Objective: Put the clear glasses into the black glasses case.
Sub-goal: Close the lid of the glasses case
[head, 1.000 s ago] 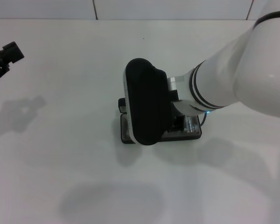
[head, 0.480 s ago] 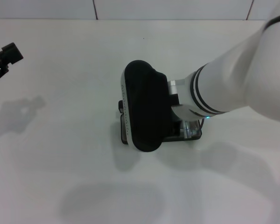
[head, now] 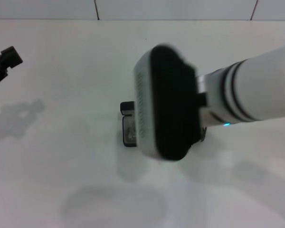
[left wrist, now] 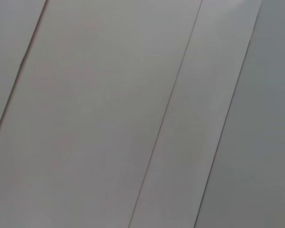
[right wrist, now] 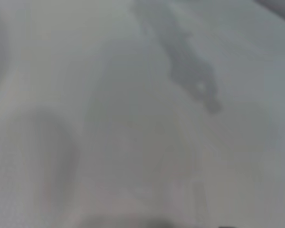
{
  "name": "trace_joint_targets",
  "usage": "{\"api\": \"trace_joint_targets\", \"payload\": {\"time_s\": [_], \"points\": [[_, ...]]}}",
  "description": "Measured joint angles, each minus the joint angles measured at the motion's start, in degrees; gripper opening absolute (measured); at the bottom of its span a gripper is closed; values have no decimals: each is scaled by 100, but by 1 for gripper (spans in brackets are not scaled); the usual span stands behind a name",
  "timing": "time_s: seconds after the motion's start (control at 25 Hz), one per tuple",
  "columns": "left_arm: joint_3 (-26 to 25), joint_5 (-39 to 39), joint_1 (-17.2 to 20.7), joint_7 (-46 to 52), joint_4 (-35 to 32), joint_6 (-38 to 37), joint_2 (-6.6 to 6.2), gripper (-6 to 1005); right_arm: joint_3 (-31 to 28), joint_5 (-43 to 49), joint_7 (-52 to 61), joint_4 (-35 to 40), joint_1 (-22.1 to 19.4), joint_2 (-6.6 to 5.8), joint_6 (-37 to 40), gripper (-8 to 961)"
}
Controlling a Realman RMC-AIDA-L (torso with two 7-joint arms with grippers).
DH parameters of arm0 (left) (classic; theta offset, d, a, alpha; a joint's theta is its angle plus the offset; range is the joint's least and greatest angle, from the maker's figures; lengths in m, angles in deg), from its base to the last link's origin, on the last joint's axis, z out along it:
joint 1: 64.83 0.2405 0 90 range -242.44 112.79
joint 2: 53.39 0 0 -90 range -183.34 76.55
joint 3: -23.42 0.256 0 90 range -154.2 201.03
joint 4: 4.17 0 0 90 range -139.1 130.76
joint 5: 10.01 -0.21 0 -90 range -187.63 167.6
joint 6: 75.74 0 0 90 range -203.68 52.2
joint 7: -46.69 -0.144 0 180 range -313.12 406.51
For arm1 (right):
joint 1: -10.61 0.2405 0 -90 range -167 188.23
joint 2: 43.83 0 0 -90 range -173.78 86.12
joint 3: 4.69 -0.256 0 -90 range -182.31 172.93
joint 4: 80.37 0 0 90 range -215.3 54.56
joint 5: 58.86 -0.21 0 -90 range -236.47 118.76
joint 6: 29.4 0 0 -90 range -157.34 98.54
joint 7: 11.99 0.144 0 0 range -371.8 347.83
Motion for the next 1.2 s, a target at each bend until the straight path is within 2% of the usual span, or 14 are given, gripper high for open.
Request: {"api": "trace_joint_targets", "payload": {"time_s": [0.28,0.52,0.72,0.84,1.08,1.2], "points": [[0,-6,151,-25,-12,-13,18,109,-1526,-1607,-1285,677,-999,-10,428,140],[46,-19,42,-33,-16,-61,103,109,-3733,-3522,-1748,517,-1653,2,1349,143],[51,-261,-345,-15,-17,-91,235,109,-5754,-5129,-2308,-401,-1834,-7,2176,145],[48,-549,-698,25,-5,-82,363,121,-7173,-5866,-2759,-1328,-1826,-37,2865,147],[39,-1043,-1414,405,61,309,650,157,-8852,-6734,-3820,-2819,-1852,-38,3862,150],[47,-1574,-1753,473,63,735,890,175,-9667,-6798,-4129,-3519,-1859,-50,4074,151]]}}
